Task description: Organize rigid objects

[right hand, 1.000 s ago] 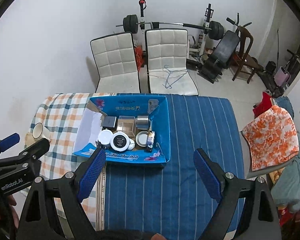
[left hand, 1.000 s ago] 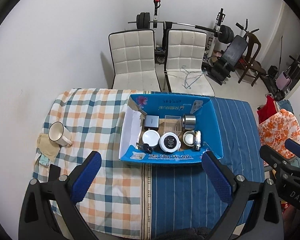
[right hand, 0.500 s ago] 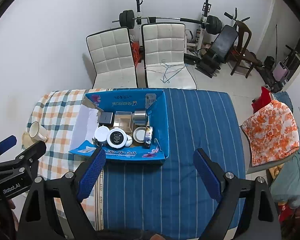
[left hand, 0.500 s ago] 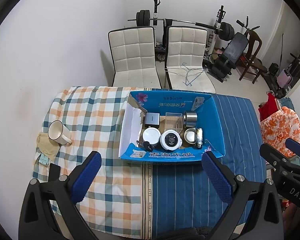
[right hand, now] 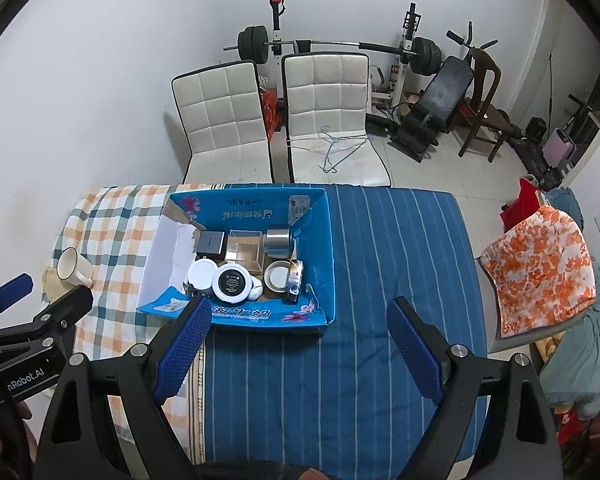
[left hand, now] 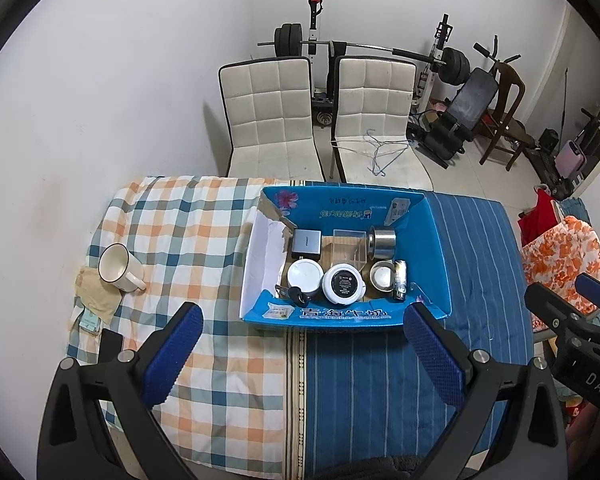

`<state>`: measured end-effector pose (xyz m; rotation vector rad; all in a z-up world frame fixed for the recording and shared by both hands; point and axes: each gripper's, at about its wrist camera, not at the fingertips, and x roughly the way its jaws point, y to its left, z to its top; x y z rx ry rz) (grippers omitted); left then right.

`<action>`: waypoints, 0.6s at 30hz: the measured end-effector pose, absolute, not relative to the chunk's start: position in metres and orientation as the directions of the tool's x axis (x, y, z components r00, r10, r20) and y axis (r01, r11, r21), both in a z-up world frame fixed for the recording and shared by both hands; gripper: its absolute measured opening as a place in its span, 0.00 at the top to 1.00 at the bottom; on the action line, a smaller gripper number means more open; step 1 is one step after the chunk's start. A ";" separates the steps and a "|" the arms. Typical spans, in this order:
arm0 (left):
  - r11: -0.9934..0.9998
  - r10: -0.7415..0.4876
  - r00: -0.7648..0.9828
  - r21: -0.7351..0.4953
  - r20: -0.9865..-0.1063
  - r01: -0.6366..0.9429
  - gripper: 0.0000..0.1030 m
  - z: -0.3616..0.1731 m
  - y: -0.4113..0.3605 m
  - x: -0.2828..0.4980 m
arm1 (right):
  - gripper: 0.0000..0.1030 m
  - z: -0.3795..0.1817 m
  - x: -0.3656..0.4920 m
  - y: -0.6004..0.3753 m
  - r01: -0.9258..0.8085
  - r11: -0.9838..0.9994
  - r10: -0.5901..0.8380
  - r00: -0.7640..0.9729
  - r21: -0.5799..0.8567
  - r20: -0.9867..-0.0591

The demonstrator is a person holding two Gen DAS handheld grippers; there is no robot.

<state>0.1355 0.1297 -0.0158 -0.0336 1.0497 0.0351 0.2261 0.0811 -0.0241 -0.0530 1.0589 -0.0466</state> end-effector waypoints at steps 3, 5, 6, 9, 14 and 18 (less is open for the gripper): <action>0.999 0.013 0.498 -0.011 -0.867 -0.044 0.00 -0.016 0.130 0.136 | 0.11 -0.024 0.226 0.081 0.012 0.998 -0.064 0.490 -0.067 -0.870; 0.999 0.012 0.496 -0.011 -0.868 -0.044 0.00 -0.016 0.130 0.136 | 0.11 -0.024 0.227 0.081 0.012 0.998 -0.063 0.491 -0.066 -0.869; 0.999 0.012 0.497 -0.011 -0.867 -0.043 0.00 -0.016 0.130 0.136 | 0.11 -0.024 0.226 0.081 0.013 0.998 -0.064 0.490 -0.065 -0.869; 0.999 0.012 0.499 -0.010 -0.867 -0.043 0.00 -0.016 0.131 0.136 | 0.11 -0.020 0.227 0.082 0.012 0.998 -0.062 0.490 -0.065 -0.869; 0.999 0.012 0.498 -0.011 -0.867 -0.043 0.00 -0.015 0.130 0.136 | 0.11 -0.018 0.229 0.082 0.011 0.998 -0.058 0.490 -0.060 -0.870; 0.999 0.014 0.499 -0.010 -0.867 -0.045 0.00 -0.016 0.130 0.136 | 0.11 -0.015 0.229 0.081 0.008 0.998 -0.060 0.495 -0.064 -0.867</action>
